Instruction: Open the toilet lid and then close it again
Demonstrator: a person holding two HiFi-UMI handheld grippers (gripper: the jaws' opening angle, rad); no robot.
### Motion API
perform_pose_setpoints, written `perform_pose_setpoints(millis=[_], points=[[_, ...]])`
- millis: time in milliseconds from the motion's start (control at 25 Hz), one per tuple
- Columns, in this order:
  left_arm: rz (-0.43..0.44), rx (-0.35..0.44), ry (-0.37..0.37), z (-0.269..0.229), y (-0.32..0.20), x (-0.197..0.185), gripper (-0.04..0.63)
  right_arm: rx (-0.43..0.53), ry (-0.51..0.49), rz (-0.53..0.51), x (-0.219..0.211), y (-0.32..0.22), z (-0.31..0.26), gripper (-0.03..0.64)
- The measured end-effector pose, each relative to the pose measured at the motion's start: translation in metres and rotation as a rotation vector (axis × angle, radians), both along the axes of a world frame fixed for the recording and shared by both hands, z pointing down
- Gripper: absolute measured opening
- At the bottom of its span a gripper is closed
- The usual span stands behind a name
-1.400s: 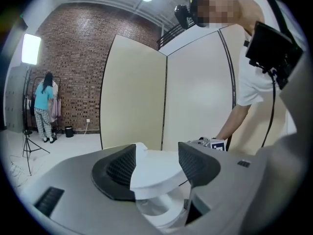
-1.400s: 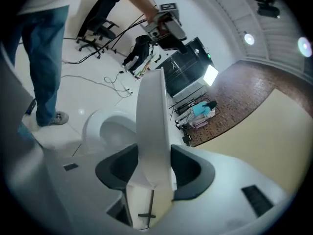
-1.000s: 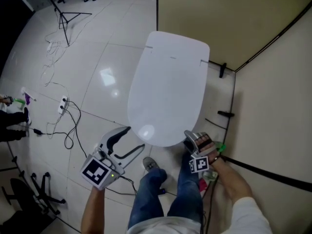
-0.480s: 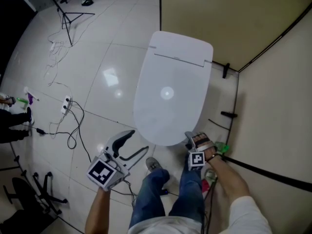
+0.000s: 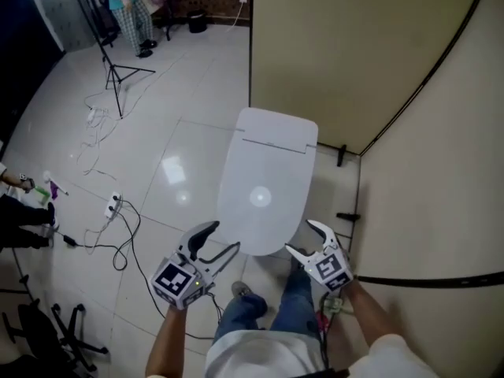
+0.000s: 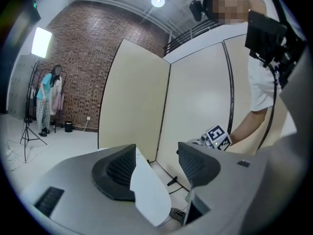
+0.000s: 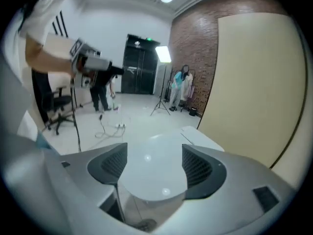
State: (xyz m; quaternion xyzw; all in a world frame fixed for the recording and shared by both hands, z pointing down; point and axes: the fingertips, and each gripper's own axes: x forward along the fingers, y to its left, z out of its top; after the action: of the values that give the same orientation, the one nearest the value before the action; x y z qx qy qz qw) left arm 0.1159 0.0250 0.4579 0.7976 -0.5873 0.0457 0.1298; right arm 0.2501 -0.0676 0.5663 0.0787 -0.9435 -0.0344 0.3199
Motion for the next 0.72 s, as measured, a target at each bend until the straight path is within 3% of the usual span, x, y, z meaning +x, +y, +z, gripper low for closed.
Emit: perform_pose_setpoints(millis=[120, 360, 560, 720], points=[[0.032, 0.046, 0.004, -0.037, -0.005, 0.014, 0.268, -0.073, -0.136, 0.044, 0.002, 0.004, -0.075, 0.351], [0.042, 0.104, -0.032, -0.091, -0.014, 0.028, 0.267, -0.075, -0.288, 0.069, 0.016, 0.005, -0.163, 0.350], [0.033, 0.107, -0.019, -0.109, -0.019, 0.049, 0.267, -0.104, -0.392, 0.091, 0.025, -0.006, -0.202, 0.339], [0.031, 0.105, -0.027, -0.110, -0.022, 0.067, 0.267, -0.083, -0.392, 0.065, 0.037, -0.012, -0.200, 0.339]])
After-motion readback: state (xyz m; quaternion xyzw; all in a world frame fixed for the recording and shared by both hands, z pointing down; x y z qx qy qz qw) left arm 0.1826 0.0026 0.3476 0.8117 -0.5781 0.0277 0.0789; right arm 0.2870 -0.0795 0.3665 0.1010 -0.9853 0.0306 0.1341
